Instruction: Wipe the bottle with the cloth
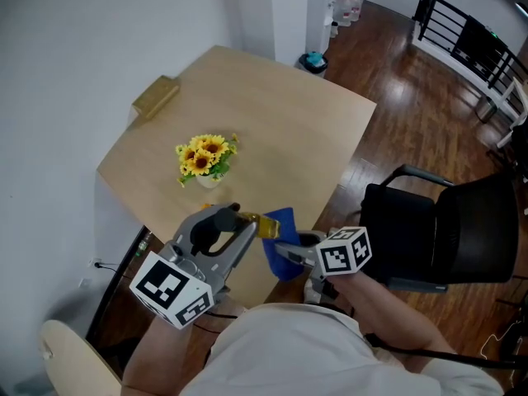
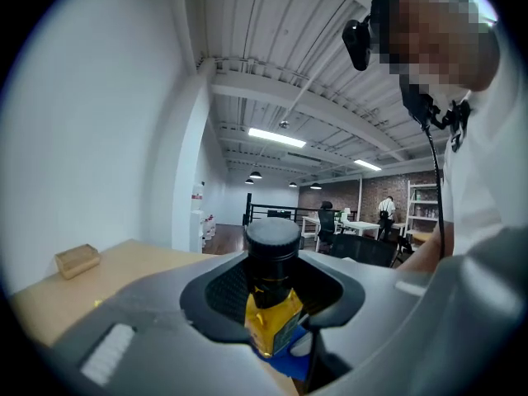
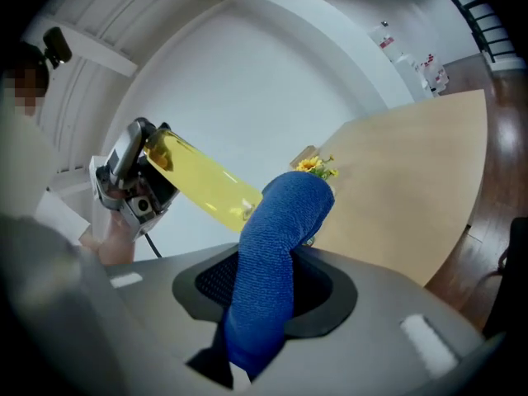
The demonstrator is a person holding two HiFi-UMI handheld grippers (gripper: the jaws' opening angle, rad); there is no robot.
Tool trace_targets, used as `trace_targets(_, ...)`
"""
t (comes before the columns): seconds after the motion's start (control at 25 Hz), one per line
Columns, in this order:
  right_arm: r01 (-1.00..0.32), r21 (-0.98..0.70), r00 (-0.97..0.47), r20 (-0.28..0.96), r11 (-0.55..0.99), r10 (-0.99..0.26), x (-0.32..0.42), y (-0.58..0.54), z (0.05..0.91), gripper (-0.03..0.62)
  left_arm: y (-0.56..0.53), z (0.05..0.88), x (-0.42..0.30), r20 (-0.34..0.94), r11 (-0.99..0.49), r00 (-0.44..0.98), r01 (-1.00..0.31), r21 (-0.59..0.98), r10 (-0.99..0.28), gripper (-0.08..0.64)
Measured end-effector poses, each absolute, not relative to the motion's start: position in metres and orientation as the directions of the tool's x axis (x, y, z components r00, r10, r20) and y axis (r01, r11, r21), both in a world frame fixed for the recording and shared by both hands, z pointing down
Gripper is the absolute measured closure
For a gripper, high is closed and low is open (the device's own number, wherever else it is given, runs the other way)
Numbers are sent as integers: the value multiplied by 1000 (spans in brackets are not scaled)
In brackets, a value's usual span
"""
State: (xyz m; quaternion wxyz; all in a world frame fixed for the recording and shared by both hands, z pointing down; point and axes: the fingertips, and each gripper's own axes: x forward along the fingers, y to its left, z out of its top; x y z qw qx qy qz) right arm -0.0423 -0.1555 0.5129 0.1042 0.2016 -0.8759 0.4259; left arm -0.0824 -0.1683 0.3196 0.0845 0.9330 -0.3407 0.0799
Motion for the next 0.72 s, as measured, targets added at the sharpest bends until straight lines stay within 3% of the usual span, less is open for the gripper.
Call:
trace_targets(0.4,-558,-657,-824,364,507,-435,45,-169,504,448,-192,357,-73,265,-739,731,-668,92,-628,407)
trace_targets(0.72,-604,-634,-780,346,482,-522,107,-154,491,448,-244,434,-67,360,-653,619,-757,35,-698,407)
